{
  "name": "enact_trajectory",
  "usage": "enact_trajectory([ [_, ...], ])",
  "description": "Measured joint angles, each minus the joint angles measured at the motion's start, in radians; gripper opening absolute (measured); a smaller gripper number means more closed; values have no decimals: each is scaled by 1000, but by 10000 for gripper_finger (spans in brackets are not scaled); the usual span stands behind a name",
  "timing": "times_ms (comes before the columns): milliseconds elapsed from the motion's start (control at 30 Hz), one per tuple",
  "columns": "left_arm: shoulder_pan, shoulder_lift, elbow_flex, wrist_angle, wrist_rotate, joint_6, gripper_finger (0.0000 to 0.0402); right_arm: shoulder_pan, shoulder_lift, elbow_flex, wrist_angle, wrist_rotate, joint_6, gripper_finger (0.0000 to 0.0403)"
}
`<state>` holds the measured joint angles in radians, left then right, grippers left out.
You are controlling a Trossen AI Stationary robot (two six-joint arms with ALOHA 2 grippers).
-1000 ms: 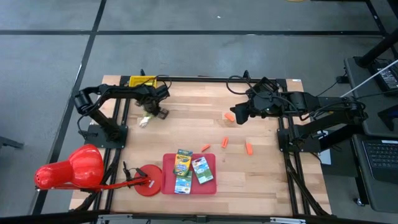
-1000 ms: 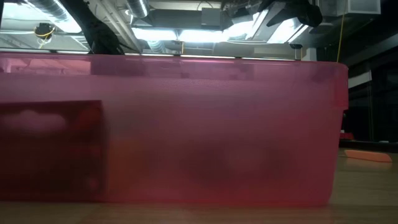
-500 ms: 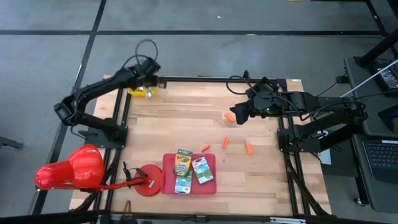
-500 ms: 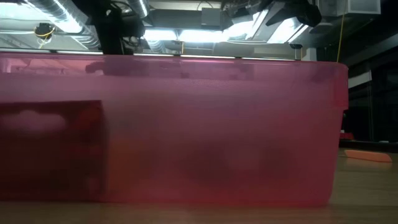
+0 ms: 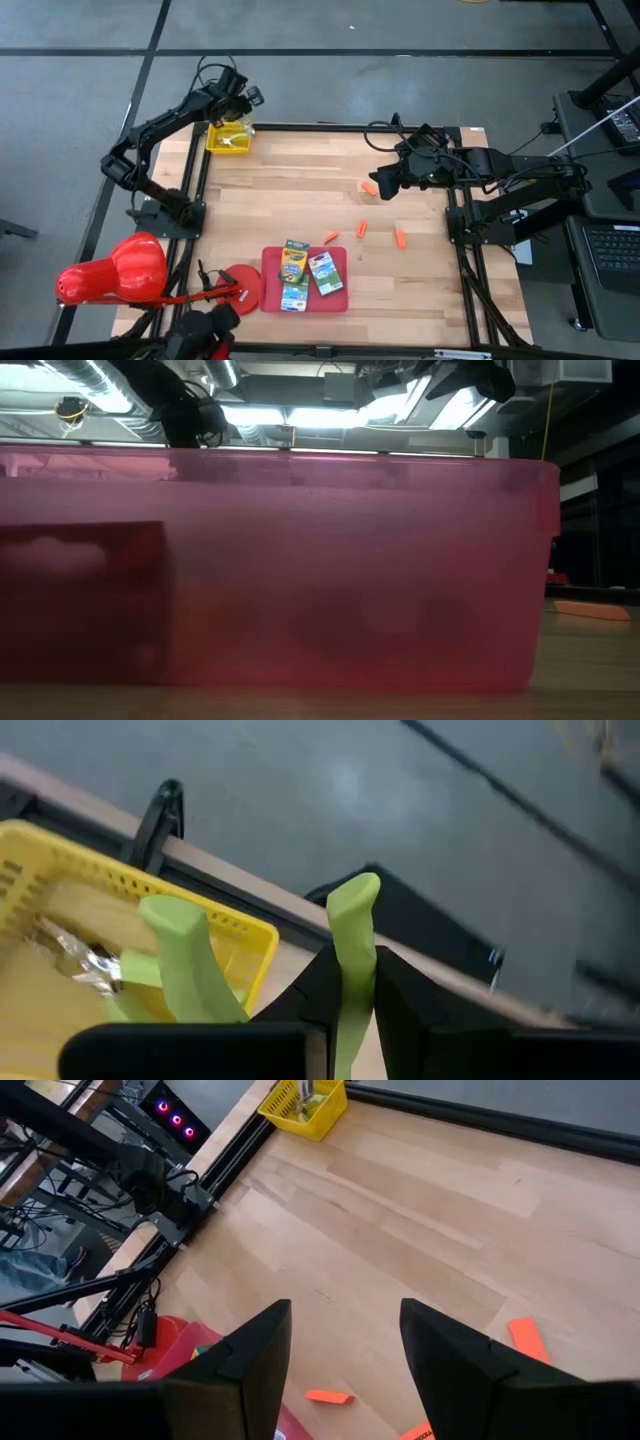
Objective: Pick & Place School Supplies
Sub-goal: Put the green puncher into the yellow bin
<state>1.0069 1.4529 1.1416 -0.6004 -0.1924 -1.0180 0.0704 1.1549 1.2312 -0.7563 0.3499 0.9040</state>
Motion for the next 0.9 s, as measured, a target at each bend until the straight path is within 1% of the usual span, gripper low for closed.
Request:
enact_trajectory([
  [67,3,-3,1,-14,-38,-83,35,13,0,0,0,18,11,194],
  [167,9,-4,2,-123,-96,-221,35,33,0,0,0,46,25,194],
  [267,9,-17,1,-240,-168,-448,35,44,0,0,-11,63,30,194],
  [333,9,-29,1,-261,-194,-565,35,45,0,0,-12,65,30,194],
  [400,9,-37,1,-248,-219,-637,35,45,0,0,-16,70,30,194],
  [533,22,-39,-15,-241,-218,-745,35,45,0,0,-15,73,27,194],
  [633,31,-39,-56,-256,-206,-815,35,45,-2,0,-22,72,31,194],
  [700,33,-50,-92,-230,-206,-861,35,45,-3,0,-27,71,40,194],
  [900,67,-72,-193,-149,-196,-912,35,45,-3,0,-31,66,59,194],
])
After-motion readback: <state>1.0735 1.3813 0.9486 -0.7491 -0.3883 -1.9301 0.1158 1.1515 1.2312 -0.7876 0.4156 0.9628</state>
